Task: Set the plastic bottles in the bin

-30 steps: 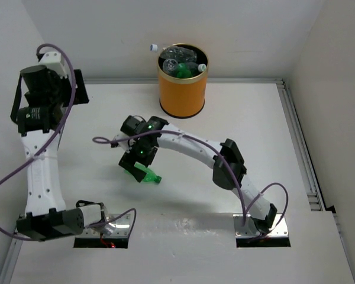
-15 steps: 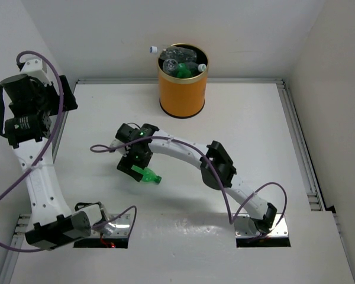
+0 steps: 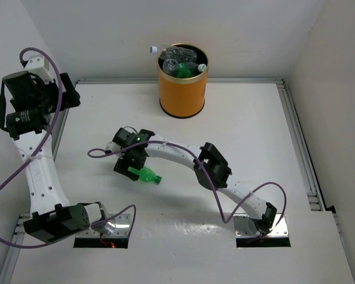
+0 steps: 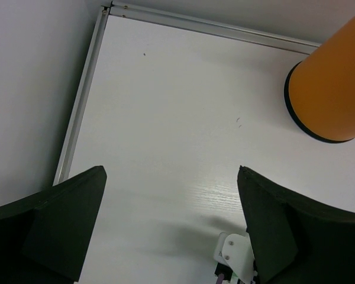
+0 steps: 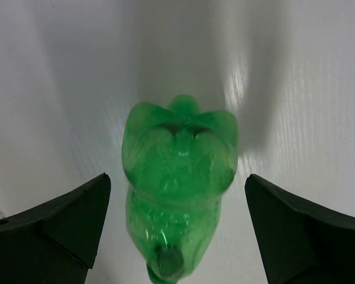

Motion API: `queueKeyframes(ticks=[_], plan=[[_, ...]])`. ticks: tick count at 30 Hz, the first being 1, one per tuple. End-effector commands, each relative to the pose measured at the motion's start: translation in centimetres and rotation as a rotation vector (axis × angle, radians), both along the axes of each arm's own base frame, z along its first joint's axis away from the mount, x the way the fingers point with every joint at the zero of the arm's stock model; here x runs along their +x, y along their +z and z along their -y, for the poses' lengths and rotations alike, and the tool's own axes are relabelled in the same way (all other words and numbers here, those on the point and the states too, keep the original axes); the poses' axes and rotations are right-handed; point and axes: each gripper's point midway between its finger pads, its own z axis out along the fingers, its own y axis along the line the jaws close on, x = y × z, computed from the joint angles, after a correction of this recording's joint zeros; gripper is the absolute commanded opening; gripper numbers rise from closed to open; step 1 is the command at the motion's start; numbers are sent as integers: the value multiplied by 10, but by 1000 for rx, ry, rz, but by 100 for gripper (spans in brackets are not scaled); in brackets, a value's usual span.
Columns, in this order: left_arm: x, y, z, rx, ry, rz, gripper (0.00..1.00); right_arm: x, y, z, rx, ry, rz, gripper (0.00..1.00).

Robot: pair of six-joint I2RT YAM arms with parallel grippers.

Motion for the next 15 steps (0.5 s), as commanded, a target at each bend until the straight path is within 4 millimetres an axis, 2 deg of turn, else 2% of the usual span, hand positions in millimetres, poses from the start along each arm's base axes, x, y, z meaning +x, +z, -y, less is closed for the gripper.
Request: queueKeyframes(ticks=[1,2,3,5,6,7,9,10,11,12,13,14,15], plan=[[6,11,-1,-10,-3,54,100,9,-5,-18,43,31,54,92],[6,11,-1,-10,-3,54,100,12,-7,-20,46,29,68,89],[6,11,-1,-10,-3,54,100,14,-10,-18,37,41,73,81],[6,11,-1,-10,-3,54,100,15,-13,-17,26,46,83,71],[6,11,-1,-10,-3,54,100,18,-9,-15,25,51,88,64],[7,13,-1,-7,-3,63,100,19,-6,-15,28,56,93,53],[10,19,-2,-8,0,88,100,30,16,-10,45,42,97,41],[12,22,1,-23,-12,104,100,31,24,-9,56,50,99,30],[15,16,2,-30,-23,99,100,40,49,-6,95,35,119,25],[21,22,3,-36,-33,138,100,46,67,2,125,21,129,20],[22,25,10,-61,-59,166,100,51,102,1,198,14,162,10],[28,17,16,-82,-83,165,100,69,129,17,240,-31,188,6],[33,28,21,-82,-106,226,100,76,147,13,311,-39,201,3]])
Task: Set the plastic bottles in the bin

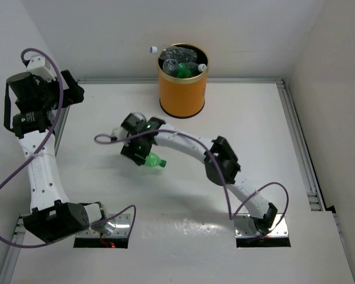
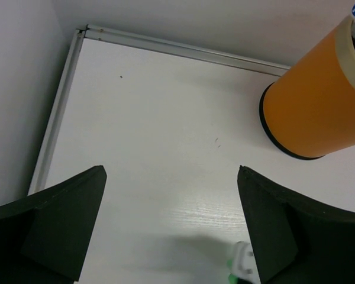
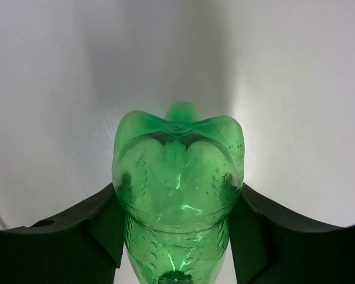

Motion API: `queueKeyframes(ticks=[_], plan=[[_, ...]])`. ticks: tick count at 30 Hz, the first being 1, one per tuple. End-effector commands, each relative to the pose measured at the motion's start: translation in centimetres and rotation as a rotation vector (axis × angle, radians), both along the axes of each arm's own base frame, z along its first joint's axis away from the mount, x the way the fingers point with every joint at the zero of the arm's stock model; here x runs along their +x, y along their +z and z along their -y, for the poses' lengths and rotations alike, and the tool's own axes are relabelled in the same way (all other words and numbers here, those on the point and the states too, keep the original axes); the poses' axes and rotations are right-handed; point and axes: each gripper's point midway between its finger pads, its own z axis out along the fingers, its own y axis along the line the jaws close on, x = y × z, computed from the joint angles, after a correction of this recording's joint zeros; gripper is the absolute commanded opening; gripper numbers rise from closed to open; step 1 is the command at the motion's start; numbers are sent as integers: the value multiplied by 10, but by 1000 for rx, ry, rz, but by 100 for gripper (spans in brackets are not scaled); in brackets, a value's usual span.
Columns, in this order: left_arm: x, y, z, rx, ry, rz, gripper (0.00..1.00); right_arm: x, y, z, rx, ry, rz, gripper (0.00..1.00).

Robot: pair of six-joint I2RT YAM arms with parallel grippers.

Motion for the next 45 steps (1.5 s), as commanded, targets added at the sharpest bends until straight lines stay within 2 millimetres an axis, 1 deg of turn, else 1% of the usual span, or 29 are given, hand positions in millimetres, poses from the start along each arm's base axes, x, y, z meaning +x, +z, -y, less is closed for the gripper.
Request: queueKeyframes(ticks=[1,2,3,5,6,7,8,10,11,12,13,14,15,16,17,18,19,20,21,22,23,24,27,32,36,40,41,42,45], plan=[[18,26,29,-40,-116,160,100,63,169,14,362,-125,168,0],[22,21,35,-41,-134,163,100,84,187,27,412,-183,185,0],[28,31,44,-49,-168,217,100,108,249,41,571,-226,260,0],[36,32,66,-58,-242,246,100,129,288,56,728,-367,217,0],[41,38,72,-57,-261,276,100,172,352,98,910,-479,342,0],[48,32,85,-69,-304,263,100,187,365,110,972,-550,346,0],[52,33,90,-59,-322,267,100,220,430,166,1144,-658,508,0],[60,30,98,-41,-351,258,100,241,454,198,1261,-749,563,0],[63,33,101,-31,-363,265,100,254,486,234,1375,-789,669,0],[70,28,106,-29,-380,252,100,268,498,263,1427,-823,764,0],[73,28,110,-14,-401,253,100,272,511,273,1488,-822,807,0],[75,36,117,-1,-422,269,100,288,505,294,1493,-859,842,0],[80,32,120,3,-433,255,100,300,502,307,1507,-878,864,0],[84,32,116,25,-421,252,100,308,508,325,1570,-897,911,0],[87,41,120,41,-427,270,100,311,512,329,1593,-896,926,0],[88,36,123,36,-423,245,100,330,495,335,1588,-912,934,0],[92,33,119,51,-410,234,100,336,490,335,1581,-919,933,0],[96,33,117,63,-400,233,100,335,505,342,1610,-929,974,0],[96,31,114,64,-387,224,100,342,497,343,1592,-947,982,0],[97,31,114,75,-389,225,100,361,471,342,1565,-988,970,0],[99,25,112,71,-380,205,100,365,468,344,1558,-1005,990,0],[100,24,106,75,-358,203,100,375,451,338,1544,-1022,976,0],[100,20,96,75,-336,194,100,381,439,328,1519,-995,994,0],[98,13,80,84,-296,174,100,390,388,295,1438,-965,884,0],[96,8,75,104,-293,165,100,391,349,290,1339,-1005,828,0],[96,-2,70,109,-287,146,100,385,324,284,1247,-986,834,0],[93,2,70,124,-289,156,100,382,328,285,1240,-974,860,0],[93,2,70,124,-289,156,100,381,310,280,1164,-944,886,0],[94,-2,69,140,-295,148,100,379,289,273,1071,-897,891,0]])
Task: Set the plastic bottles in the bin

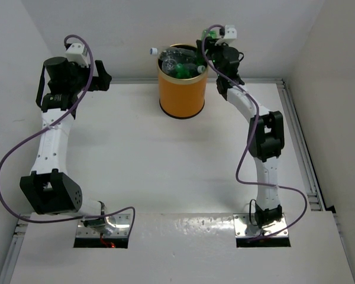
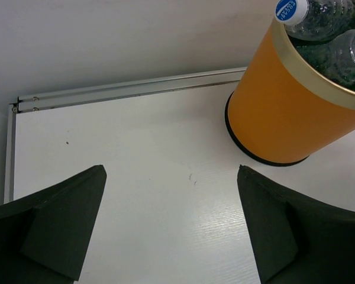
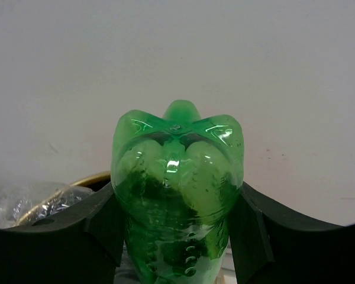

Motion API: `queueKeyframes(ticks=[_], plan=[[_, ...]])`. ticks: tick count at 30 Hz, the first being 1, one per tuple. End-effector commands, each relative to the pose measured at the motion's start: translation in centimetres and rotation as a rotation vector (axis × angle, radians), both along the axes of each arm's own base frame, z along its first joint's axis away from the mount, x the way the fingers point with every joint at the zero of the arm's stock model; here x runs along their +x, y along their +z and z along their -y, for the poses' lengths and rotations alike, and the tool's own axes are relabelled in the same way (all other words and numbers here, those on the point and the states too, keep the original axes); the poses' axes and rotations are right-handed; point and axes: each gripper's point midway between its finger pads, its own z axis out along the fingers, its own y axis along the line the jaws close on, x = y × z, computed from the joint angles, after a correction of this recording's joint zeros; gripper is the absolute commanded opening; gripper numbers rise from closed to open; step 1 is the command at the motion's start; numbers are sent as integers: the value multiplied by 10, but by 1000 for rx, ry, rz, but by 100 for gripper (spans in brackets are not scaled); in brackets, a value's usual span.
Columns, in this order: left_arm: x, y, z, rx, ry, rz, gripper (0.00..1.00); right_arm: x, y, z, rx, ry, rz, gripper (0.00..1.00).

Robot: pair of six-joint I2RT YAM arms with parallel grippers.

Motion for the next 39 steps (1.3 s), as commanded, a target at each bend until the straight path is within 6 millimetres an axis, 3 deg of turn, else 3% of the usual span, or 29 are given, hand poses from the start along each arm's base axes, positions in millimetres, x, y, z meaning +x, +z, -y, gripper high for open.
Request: queueKeyframes(ticks=[1,4,8,12,15,16,19,23,33,34,36,37,38,39], plan=[[-3,12,-9,39,11,45,100,-12,-4,-15,-153,29,5,0],[-1,8,-9,45,0,39,100,-18,-21,-26,-216,78,-19,0],[1,8,-8,52,-11,41,100,-27,-31,-55,-288,192,-32,0],[3,4,-8,50,-12,32,100,-28,-52,-67,-322,241,-109,0],[5,1,-7,47,-21,24,100,-29,-52,-71,-325,250,-117,22],[5,1,-7,47,-21,24,100,-29,-50,-69,-328,248,-116,43],[5,5,-11,48,-11,32,100,-36,-31,-73,-288,273,-111,74],[8,9,-12,50,-11,41,100,-44,4,-75,-237,298,-66,85],[16,15,-13,34,-4,48,100,-80,95,-71,-150,327,61,97],[18,8,-13,30,-4,25,100,-86,109,-68,-145,323,79,99],[19,11,-17,34,18,16,100,-95,125,-59,-134,312,98,100],[18,5,-18,40,14,-17,100,-108,147,-53,-130,304,130,100],[20,-4,-19,53,9,-48,100,-108,140,-48,-138,292,111,100],[21,-1,-21,65,17,-55,100,-109,141,-42,-142,283,108,100]])
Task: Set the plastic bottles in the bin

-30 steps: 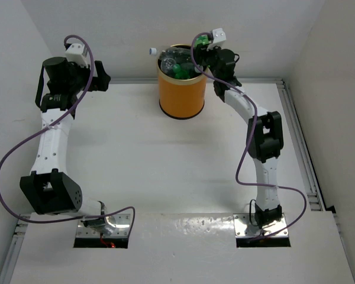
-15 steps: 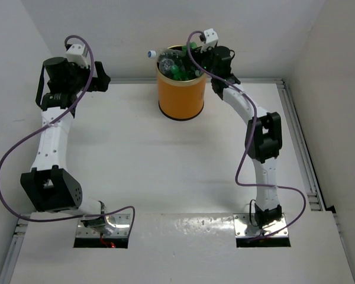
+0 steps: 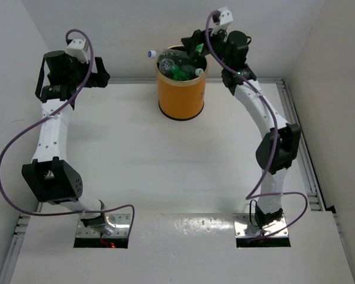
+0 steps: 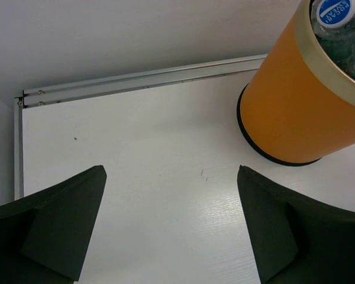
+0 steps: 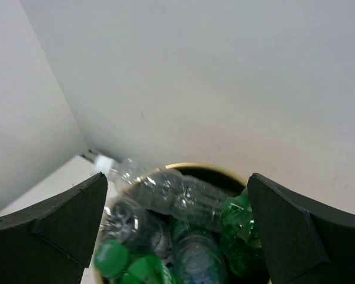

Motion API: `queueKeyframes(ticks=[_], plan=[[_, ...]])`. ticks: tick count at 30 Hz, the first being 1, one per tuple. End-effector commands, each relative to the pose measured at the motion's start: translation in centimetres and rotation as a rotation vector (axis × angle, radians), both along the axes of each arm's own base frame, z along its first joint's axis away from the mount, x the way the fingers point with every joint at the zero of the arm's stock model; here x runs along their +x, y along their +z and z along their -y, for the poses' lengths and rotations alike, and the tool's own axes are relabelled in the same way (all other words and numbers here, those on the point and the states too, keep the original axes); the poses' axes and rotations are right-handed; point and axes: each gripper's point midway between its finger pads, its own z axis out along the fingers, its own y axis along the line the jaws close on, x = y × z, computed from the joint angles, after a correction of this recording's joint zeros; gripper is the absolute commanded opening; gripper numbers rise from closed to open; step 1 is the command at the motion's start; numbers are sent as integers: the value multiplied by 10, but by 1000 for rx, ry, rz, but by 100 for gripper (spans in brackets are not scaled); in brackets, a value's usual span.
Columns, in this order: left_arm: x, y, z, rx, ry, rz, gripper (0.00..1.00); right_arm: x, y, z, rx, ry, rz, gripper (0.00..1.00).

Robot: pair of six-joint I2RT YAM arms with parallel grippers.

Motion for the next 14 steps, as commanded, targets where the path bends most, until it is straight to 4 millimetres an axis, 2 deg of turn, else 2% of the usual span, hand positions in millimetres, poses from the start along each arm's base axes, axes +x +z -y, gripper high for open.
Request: queueKeyframes(ticks=[1,2,3,4,5,6,7,8,9,11,12,13,14], plan=[[2,7,-12,42,27,-26,100,-43,86,24,48,-8,139,100],[-1,-5,-13,60,17,-73,100,-47,83,35,31,-28,110,100],[-2,-6,-15,78,20,-86,100,-47,73,44,5,-44,68,100],[-1,-17,-15,82,30,-126,100,-54,78,57,6,-72,57,100],[-4,-22,-17,93,36,-148,100,-60,70,70,-10,-94,15,100],[-4,-22,-18,97,46,-150,100,-68,73,89,-10,-127,-13,100],[-10,-25,-17,96,46,-156,100,-68,47,104,-29,-154,-94,100],[-11,-24,-17,97,46,-150,100,-81,48,115,-32,-169,-108,100],[-12,-30,-17,95,45,-162,100,-84,25,130,-57,-195,-172,100],[-16,-28,-18,79,52,-153,100,-93,7,153,-89,-241,-229,100],[-16,-33,-16,64,47,-162,100,-106,-8,169,-111,-272,-274,100],[-15,-34,-15,61,39,-156,100,-110,-17,178,-123,-293,-300,100],[-16,-39,-14,51,42,-170,100,-122,-7,186,-121,-309,-282,100]])
